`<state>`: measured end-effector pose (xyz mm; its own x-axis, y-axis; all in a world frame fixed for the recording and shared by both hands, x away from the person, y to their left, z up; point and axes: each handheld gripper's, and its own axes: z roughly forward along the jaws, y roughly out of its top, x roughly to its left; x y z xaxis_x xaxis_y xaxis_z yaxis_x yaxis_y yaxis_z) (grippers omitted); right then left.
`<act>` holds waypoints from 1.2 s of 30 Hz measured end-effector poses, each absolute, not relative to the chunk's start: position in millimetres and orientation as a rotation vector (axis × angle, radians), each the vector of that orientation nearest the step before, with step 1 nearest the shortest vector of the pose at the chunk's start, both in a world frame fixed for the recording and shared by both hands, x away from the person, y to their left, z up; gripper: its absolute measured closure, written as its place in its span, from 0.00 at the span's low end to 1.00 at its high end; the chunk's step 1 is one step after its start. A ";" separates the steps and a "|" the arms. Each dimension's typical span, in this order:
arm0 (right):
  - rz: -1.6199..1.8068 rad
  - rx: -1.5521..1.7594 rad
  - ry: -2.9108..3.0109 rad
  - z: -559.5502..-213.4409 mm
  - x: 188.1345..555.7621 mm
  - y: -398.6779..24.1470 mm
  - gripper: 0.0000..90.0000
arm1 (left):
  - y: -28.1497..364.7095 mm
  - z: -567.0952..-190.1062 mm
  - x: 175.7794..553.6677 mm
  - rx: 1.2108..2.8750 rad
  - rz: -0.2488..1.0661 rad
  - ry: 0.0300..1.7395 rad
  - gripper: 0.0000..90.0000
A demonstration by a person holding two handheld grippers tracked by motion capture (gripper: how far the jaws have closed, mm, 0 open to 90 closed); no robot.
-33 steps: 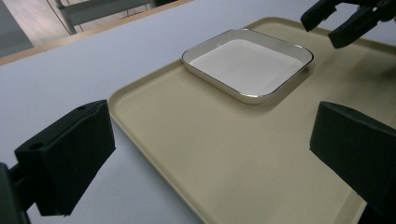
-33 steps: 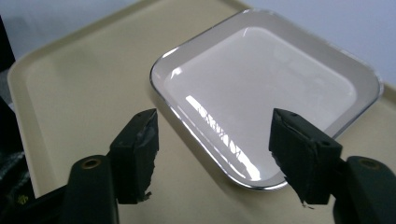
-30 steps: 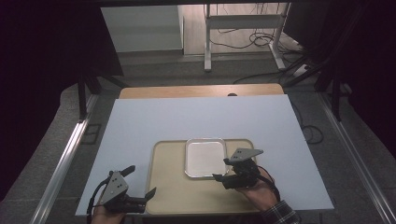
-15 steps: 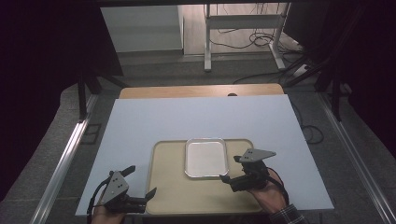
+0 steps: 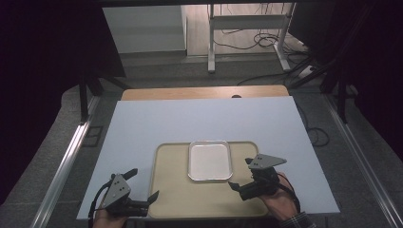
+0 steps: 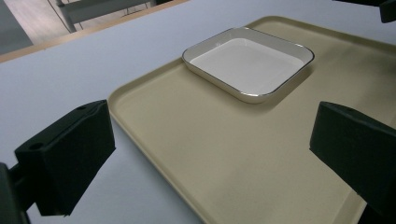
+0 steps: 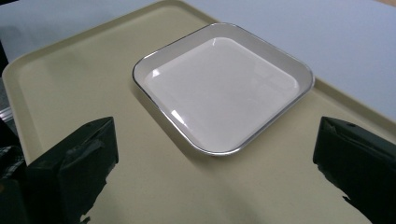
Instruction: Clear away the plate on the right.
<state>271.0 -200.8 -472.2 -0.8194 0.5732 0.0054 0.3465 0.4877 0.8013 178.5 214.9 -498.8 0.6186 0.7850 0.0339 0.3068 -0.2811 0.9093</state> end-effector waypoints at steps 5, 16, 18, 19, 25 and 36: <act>1.252 0.812 2.440 -468.7 268.3 -209.6 0.00 | 214.4 -498.8 178.4 1.857 0.608 0.877 0.00; 1.282 0.865 2.361 -459.7 260.0 -231.5 0.00 | 214.6 -498.8 178.4 1.855 0.609 0.880 0.00; 1.283 0.871 2.351 -458.6 257.7 -235.6 0.00 | 214.8 -498.8 178.4 1.853 0.608 0.881 0.00; 1.282 0.870 2.343 -458.0 256.3 -237.8 0.00 | 214.9 -498.8 178.5 1.853 0.608 0.881 0.00; 1.296 0.880 2.279 -454.8 245.4 -252.3 0.00 | 215.2 -498.9 178.6 1.851 0.606 0.881 0.00; 1.287 0.920 2.186 -449.7 227.5 -278.2 0.00 | 216.1 -499.0 178.8 1.842 0.600 0.886 0.00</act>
